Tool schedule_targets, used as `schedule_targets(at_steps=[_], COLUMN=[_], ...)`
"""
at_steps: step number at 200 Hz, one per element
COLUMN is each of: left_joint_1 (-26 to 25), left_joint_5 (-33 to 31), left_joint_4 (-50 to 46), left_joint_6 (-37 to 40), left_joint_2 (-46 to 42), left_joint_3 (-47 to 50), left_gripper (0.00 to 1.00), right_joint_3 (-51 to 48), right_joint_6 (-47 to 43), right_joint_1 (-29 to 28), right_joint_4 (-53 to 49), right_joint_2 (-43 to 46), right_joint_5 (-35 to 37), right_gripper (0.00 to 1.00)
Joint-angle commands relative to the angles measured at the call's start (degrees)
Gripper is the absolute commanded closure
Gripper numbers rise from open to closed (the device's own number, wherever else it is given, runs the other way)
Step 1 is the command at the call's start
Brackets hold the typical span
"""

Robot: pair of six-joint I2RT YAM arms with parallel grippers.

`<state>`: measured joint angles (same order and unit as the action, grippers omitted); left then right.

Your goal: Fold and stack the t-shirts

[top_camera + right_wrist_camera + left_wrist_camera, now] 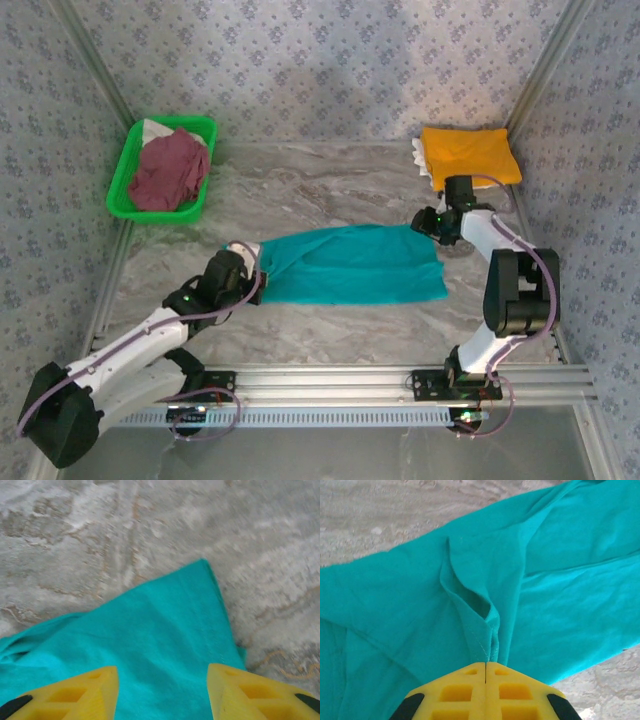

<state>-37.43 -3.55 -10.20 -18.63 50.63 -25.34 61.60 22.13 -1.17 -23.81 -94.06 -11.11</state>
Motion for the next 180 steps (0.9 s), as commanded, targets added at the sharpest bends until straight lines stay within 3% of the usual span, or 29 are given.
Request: schedule_targets(at_steps=[1,53,78,120,146,180], left_joint_1=[-1.03,-1.33,-1.42,-1.42,-1.37,-1.42], left_joint_5=[-2.71,-5.84,-6.75,-5.52,-6.26,-7.29], left_joint_4=[1.43,1.59,1.05,2.33,2.64,2.64], left_joint_6=[-2.11,-3.39,-3.53,-2.58,-2.37,-2.64], left_joint_2=[-3.25,-12.71,-16.15,-15.52,-13.31,-13.46], left_joint_3=[2.45,7.62,8.79,9.12,8.48,8.62], left_gripper=[1.0,1.0,1.0,1.0,1.0,1.0], right_joint_3=[6.04,21.51,27.54,33.94,39.39,39.64], right_joint_6=[-4.03,-13.67,-13.65,-10.2,-13.84,-14.92], right_joint_1=[-3.48,-14.12,-14.13,-15.96,-17.04,-18.13], right_joint_4=[-5.2,-14.85,-19.55,-22.18,-27.13,-29.13], right_joint_2=[-1.53,-11.69,-17.88,-24.67,-30.15,-32.33], right_joint_5=[2.84,1.41,-2.97,1.9,4.93,6.68], right_gripper=[0.48,0.49,0.51,0.45,0.48,0.51])
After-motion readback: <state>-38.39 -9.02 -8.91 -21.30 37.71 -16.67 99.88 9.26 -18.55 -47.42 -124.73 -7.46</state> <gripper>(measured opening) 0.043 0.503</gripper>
